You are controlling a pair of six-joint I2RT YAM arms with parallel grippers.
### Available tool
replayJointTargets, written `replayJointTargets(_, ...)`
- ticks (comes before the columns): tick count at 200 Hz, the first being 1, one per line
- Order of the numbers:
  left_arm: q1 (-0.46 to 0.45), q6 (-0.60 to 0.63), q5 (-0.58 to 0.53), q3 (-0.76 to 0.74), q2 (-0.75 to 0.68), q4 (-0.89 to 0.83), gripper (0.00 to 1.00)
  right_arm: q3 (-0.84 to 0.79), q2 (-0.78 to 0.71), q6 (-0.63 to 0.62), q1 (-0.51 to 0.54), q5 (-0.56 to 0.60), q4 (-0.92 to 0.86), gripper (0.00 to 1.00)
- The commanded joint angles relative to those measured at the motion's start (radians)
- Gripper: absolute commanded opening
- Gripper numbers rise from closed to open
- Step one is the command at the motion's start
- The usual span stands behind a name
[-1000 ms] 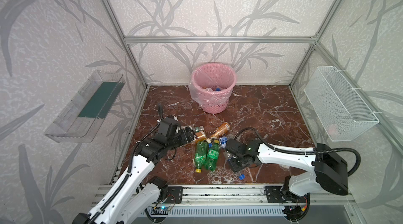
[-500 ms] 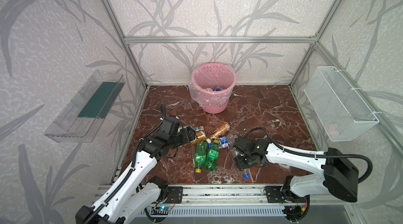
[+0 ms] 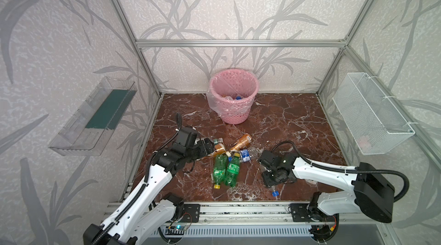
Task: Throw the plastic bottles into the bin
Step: 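Lift the blue-labelled bottle with the right gripper over the bin and release it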
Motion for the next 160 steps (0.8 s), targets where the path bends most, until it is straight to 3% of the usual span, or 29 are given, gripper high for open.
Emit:
replayJointTargets(1, 0.005, -0.014, -0.005, -0.005, 0.0, 0.0, 0.89, -0.011, -0.056, -0.005, -0.006, 0.027, -0.042, 0.58)
replayJointTargets(53, 0.005, -0.013, -0.004, -0.002, 0.005, 0.001, 0.89, 0.107, -0.119, -0.074, -0.071, 0.052, -0.088, 0.56)
replayJointTargets(78, 0.006, -0.011, -0.009, 0.02, 0.008, -0.004, 0.89, 0.354, -0.103, -0.185, -0.185, 0.045, -0.054, 0.55)
replayJointTargets(101, 0.009, -0.004, -0.008, 0.058, 0.02, -0.012, 0.88, 0.806, 0.079, -0.296, -0.26, 0.043, -0.033, 0.57)
replayJointTargets(120, 0.011, 0.001, -0.003, 0.099, 0.029, -0.02, 0.88, 1.231, 0.314, -0.332, -0.318, 0.036, -0.063, 0.67)
replayJointTargets(138, 0.018, 0.012, -0.007, 0.14, 0.035, -0.044, 0.88, 1.665, 0.578, -0.32, -0.368, 0.024, -0.279, 0.81)
replayJointTargets(160, 0.023, 0.019, -0.019, 0.154, 0.021, -0.063, 0.89, 2.158, 0.798, -0.32, -0.366, 0.04, -0.615, 0.91)
